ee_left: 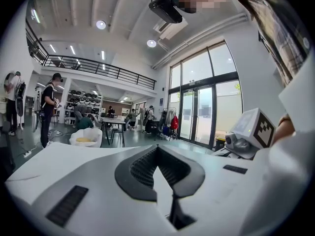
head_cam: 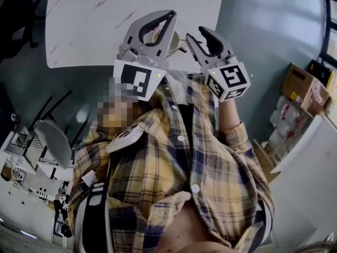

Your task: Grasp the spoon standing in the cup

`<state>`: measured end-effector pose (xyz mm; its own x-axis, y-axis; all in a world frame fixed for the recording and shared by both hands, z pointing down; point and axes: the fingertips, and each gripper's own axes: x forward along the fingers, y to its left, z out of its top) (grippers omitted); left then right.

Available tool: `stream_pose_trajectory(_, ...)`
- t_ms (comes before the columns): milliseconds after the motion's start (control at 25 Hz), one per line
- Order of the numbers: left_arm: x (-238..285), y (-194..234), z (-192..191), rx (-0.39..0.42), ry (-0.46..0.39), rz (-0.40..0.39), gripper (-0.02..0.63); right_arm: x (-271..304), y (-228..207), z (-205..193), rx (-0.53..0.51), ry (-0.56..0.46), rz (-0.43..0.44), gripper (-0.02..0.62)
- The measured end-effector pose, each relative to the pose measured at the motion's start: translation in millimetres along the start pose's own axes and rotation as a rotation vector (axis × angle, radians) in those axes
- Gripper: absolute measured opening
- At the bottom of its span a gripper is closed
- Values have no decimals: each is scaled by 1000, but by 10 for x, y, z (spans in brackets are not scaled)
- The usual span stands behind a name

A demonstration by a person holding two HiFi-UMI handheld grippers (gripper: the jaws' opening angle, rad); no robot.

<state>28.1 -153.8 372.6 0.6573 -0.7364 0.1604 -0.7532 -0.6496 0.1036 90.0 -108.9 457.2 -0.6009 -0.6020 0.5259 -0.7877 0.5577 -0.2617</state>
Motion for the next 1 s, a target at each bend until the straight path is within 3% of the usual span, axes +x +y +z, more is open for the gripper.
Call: stream_pose_trajectory(1000, 2, -33, -196, -3, 33, -3, 14, 125, -72, -745, 117, 131, 31, 179)
